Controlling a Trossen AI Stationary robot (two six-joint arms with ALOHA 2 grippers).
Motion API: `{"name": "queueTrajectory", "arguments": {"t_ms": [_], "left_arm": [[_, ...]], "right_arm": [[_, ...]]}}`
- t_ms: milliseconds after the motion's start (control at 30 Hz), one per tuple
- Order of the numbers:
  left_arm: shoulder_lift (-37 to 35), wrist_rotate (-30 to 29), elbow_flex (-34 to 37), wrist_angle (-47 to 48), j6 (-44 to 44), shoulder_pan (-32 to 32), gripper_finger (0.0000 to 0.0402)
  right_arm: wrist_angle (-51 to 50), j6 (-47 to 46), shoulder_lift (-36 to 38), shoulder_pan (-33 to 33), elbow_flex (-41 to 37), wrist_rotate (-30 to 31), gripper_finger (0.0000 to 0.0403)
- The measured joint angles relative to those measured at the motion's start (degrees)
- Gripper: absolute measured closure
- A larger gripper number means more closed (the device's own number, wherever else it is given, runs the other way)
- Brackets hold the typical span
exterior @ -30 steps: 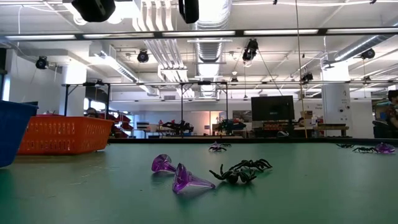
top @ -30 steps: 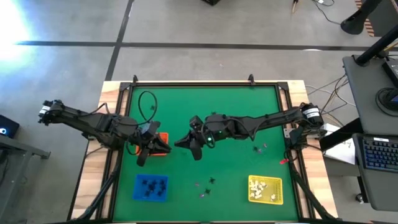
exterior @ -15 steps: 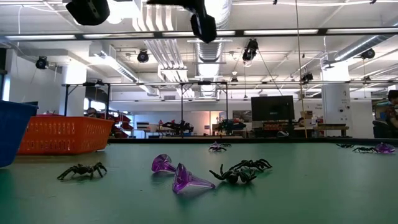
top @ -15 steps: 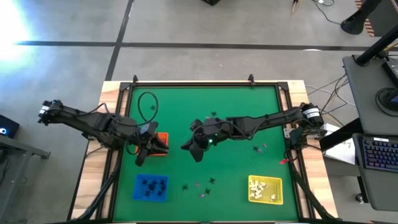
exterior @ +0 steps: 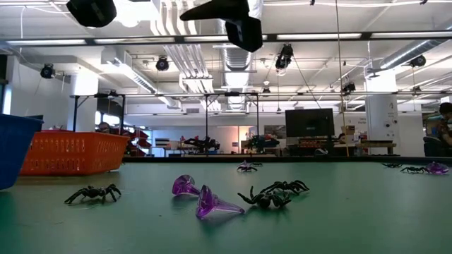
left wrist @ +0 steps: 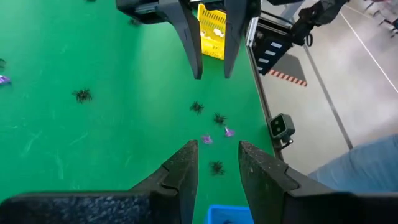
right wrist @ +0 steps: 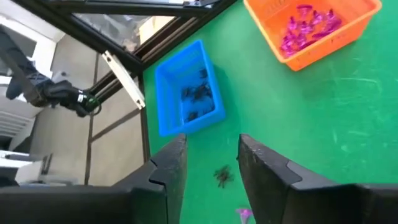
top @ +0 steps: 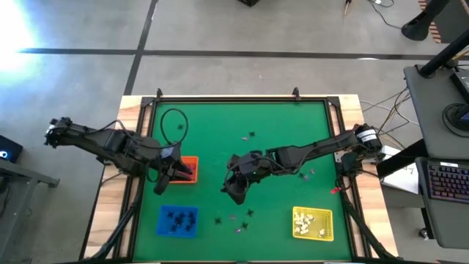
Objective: Sort Halloween decoration
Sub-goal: Put the black spider toy into the blue bin
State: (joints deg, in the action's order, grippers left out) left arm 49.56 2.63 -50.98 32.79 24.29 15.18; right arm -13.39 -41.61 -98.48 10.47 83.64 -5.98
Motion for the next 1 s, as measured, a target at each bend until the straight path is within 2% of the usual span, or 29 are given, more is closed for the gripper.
{"name": "queueTrajectory", "arguments": {"t_ms": [200, 400, 633, 867, 1000], "left_arm": [[1.1, 0.2, 0.0, 1.1, 0.6, 0.7, 0.0304], [1.5, 4.4, 0.1, 1.2, 3.7, 2.7, 0.0304], [1.5, 4.4, 0.1, 1.3, 4.9, 6.1, 0.0304], [1.6, 4.1, 0.1, 1.6, 5.3, 6.7, 0.0304], [2.2, 3.9, 0.1, 1.6, 7.4, 6.8, 0.0304]], "right_arm": [[0.0, -2.1, 0.0, 0.3, 0.0, 0.2, 0.0264], [1.2, -4.1, -1.2, 2.3, -0.1, 1.1, 0.0264], [9.5, -4.7, -10.1, 5.6, 0.3, 1.5, 0.0271], [9.4, -2.9, -19.2, 6.7, 6.4, -0.5, 0.0278], [7.9, -0.7, -21.8, 7.1, 10.8, -1.9, 0.0275]]}}
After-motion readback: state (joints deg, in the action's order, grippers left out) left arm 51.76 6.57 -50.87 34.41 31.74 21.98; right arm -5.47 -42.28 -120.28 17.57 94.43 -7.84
